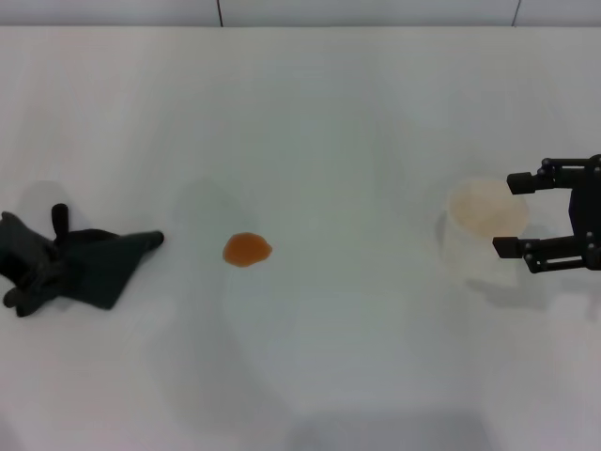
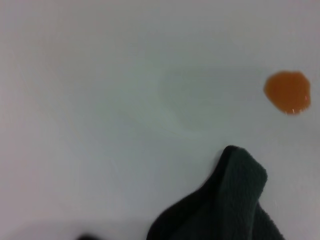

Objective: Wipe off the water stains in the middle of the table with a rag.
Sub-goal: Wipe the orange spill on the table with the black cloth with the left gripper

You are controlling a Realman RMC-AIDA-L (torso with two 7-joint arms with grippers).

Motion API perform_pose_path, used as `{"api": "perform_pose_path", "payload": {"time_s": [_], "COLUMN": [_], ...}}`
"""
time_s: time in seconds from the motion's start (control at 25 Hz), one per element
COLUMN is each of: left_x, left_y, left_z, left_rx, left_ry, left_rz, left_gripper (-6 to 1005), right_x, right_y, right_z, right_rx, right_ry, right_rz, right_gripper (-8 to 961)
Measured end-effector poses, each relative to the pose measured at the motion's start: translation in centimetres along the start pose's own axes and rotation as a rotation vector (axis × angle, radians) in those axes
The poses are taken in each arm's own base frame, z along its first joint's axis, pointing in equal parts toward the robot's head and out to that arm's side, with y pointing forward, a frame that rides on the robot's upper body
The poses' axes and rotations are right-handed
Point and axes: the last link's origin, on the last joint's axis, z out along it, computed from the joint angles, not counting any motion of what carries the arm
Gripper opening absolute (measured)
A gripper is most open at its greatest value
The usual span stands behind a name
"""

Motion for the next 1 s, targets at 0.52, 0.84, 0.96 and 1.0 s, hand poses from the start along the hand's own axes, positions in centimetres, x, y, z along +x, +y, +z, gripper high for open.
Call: {"api": "perform_pose_path", "payload": {"time_s": [0.52, 0.84, 0.96, 1.0], "left_x": [7.8, 11.9, 12.9, 13.1], "left_y": [1.4, 3.7, 4.9, 5.3], "left_z": [1.7, 6.1, 7.1, 7.3], "left_rx": [-0.046, -0.121, -0.155, -0.165], "left_ry": [0.031, -0.005, -0.01, -0.018], "left_rz": [-0.045, -0.012, 0.029, 0.042], "left_gripper": [82, 82, 82, 82], "right_x": [-0.6, -1.5, -1.9, -2.0], "right_y": [0.1, 0.7, 0.8, 0.8], "right_z": [0.3, 1.0, 1.3, 1.4], "right_rx": [-0.023, -0.077, -0.094, -0.097], "right_ry": [-0.013, -0.039, -0.045, -0.045], "right_rz": [-0.017, -0.041, -0.054, -0.057], "right_gripper": [783, 783, 783, 783]}}
